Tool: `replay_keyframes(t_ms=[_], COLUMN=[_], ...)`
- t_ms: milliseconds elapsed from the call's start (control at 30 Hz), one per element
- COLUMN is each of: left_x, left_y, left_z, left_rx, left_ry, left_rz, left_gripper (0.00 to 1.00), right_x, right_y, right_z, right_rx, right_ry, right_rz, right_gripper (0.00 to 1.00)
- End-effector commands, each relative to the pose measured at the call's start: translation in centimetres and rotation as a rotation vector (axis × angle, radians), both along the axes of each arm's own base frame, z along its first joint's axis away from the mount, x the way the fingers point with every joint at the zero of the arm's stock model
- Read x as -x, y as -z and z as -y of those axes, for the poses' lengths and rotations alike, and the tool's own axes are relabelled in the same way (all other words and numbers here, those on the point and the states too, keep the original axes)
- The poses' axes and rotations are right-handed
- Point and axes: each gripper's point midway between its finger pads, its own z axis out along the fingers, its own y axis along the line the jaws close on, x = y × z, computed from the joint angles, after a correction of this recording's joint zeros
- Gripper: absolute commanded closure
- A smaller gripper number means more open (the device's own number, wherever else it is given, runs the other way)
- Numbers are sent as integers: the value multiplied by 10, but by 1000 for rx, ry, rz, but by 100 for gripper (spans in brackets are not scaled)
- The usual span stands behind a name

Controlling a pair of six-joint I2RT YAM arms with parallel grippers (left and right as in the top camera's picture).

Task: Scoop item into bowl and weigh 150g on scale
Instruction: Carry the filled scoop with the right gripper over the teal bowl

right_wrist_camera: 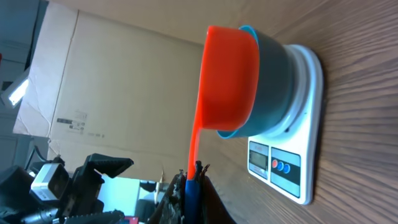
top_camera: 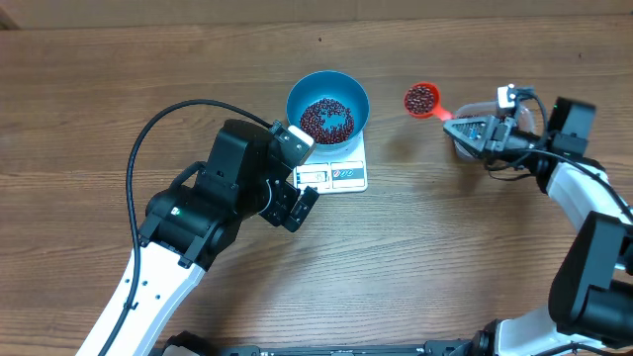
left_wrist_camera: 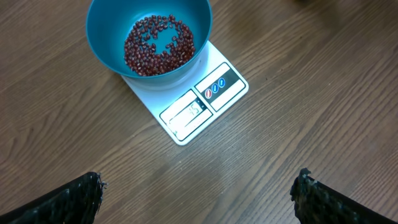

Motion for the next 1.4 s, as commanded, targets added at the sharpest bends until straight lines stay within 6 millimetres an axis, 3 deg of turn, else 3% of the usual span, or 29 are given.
replay_keyframes(t_ms=[0, 567, 900, 1367], left_x=[-1, -1, -1, -1], left_y=[0, 0, 0, 0], left_z=[-1, -1, -1, -1], left_rx=[-10, -10, -10, -10], left_ry=[11, 11, 11, 11], left_rz=[7, 7, 7, 7], left_gripper=[0, 0, 1, 0], right_x=[-3, -16, -23, -27], right_y=[3, 11, 13, 10], right_z=[-15, -103, -123, -122], right_rx=[-15, 146, 214, 230], right_ry=[-11, -60, -32, -20], right_rz=[-66, 42, 111, 153], right_gripper=[96, 96, 96, 96])
